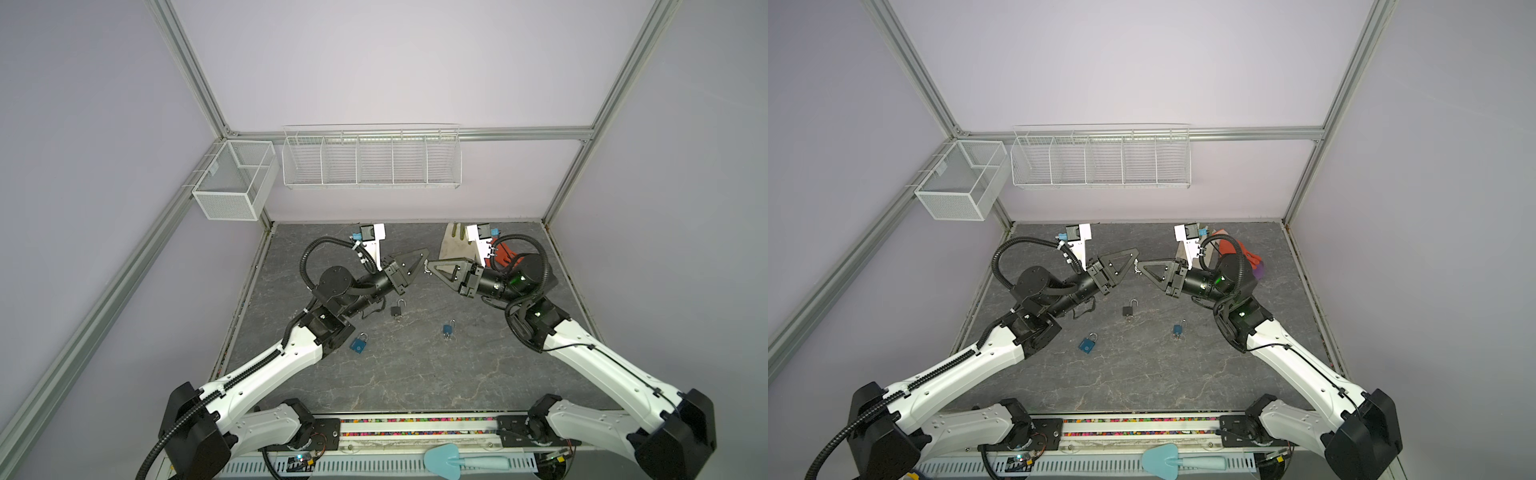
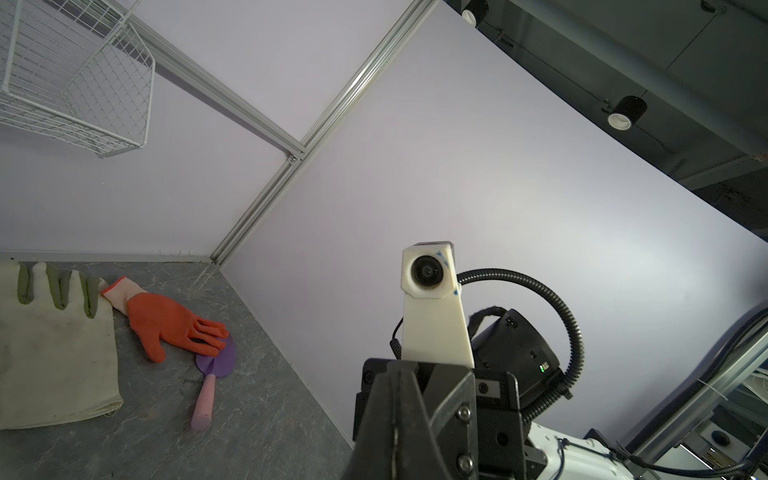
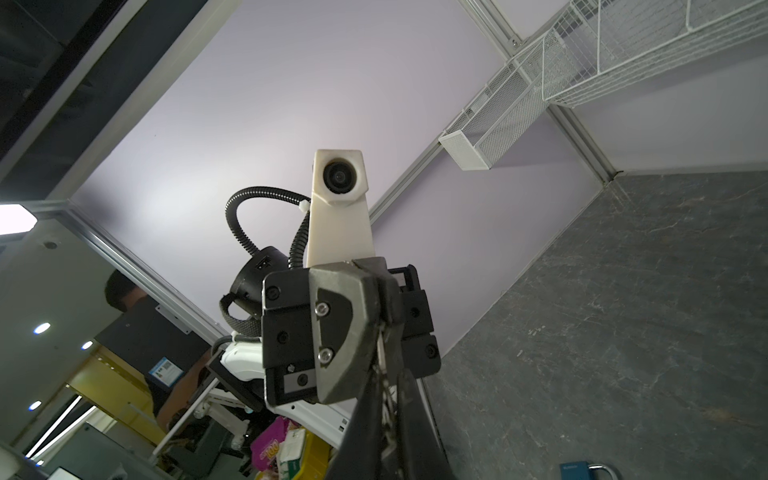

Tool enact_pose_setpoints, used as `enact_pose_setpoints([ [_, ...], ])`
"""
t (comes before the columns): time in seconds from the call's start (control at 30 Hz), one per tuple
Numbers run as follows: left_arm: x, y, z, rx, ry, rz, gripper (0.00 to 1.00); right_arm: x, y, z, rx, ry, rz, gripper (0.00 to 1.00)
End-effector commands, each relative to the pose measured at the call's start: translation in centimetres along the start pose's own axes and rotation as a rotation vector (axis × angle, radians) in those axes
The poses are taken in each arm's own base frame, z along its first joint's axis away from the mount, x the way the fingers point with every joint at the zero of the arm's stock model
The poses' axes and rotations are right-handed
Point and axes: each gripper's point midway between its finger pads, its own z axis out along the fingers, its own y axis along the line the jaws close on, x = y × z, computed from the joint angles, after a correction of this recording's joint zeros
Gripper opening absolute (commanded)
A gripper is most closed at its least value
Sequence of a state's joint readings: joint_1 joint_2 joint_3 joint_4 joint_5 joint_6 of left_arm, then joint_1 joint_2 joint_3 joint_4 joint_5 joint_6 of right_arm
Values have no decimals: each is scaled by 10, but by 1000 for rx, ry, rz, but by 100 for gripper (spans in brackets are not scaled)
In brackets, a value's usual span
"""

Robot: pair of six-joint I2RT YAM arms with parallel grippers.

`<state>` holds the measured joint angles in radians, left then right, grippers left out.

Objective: Unlock with the key

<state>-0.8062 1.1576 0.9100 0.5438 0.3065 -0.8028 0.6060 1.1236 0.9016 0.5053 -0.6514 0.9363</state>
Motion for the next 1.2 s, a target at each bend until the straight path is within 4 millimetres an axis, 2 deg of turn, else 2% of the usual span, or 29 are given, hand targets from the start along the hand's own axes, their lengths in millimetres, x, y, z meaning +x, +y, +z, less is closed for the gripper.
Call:
enact_pose_setpoints([
  [0.0, -5, -2, -3, 1, -25, 24, 0, 2, 7, 1, -20, 21, 5, 18],
  [0.07, -6, -2, -2, -2, -29, 24, 0, 3, 7, 1, -21, 23, 10, 23],
  [0.63, -9, -3, -4, 0, -47, 25, 0, 6, 8, 8, -68, 37, 49, 24],
  [0.9, -8, -2, -6, -5, -48, 27, 0, 0, 10, 5, -56, 4, 26, 23],
  [1.17, -11, -4, -9, -8, -61, 37, 0, 0, 10, 3, -51, -1, 28, 18],
])
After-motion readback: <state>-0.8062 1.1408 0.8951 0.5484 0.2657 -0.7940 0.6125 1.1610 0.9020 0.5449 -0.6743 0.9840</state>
